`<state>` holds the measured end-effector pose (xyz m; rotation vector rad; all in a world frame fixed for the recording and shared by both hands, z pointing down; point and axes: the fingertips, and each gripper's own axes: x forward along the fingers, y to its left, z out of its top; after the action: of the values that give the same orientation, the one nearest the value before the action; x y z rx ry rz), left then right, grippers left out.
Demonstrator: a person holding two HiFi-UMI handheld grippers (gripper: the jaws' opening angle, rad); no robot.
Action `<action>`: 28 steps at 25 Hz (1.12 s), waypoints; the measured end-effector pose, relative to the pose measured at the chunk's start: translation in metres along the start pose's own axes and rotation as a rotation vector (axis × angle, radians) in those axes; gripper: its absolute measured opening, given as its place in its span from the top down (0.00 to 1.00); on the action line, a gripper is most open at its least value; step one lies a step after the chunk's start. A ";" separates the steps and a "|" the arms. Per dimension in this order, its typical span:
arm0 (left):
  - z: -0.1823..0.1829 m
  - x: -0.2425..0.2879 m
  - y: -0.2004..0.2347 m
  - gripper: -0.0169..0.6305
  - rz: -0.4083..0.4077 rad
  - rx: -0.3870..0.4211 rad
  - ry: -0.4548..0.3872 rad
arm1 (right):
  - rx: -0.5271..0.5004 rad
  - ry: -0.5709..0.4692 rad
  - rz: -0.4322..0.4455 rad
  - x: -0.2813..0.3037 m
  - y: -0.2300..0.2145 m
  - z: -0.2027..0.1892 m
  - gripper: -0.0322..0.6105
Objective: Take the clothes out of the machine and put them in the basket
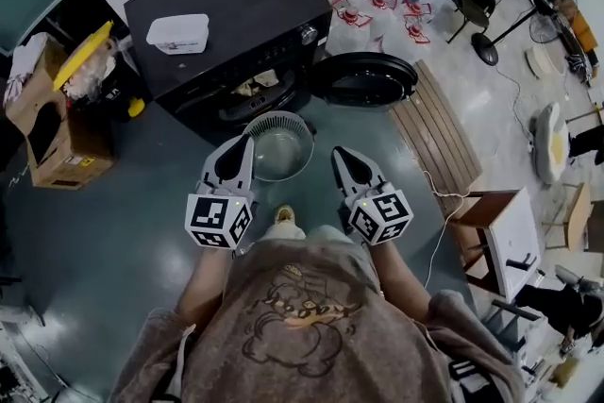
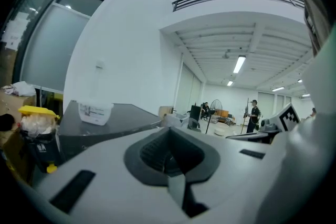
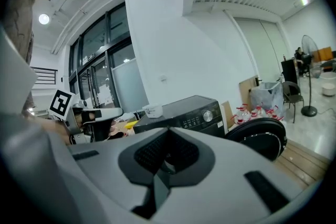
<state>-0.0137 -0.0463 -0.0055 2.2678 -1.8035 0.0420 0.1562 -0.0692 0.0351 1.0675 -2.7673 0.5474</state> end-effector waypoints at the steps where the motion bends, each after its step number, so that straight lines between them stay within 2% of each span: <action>1: 0.002 0.005 0.004 0.96 0.006 -0.005 -0.002 | -0.002 0.006 0.007 0.008 -0.003 0.002 0.97; 10: -0.003 0.061 0.029 0.96 0.091 -0.064 0.018 | -0.027 0.067 0.157 0.091 -0.026 0.024 0.97; 17: -0.026 0.112 0.057 0.96 0.214 -0.098 0.011 | -0.059 0.159 0.305 0.161 -0.061 0.009 0.97; 20: -0.046 0.130 0.075 0.96 0.262 -0.109 0.007 | -0.076 0.173 0.352 0.198 -0.075 -0.004 0.97; 23: -0.069 0.144 0.091 0.96 0.276 -0.116 0.008 | -0.095 0.174 0.372 0.230 -0.082 -0.021 0.97; 28: -0.125 0.154 0.116 0.96 0.295 -0.135 0.000 | -0.088 0.183 0.398 0.263 -0.090 -0.074 0.97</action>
<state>-0.0726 -0.1921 0.1617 1.8970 -2.0584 -0.0269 0.0203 -0.2673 0.1939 0.4223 -2.8132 0.5279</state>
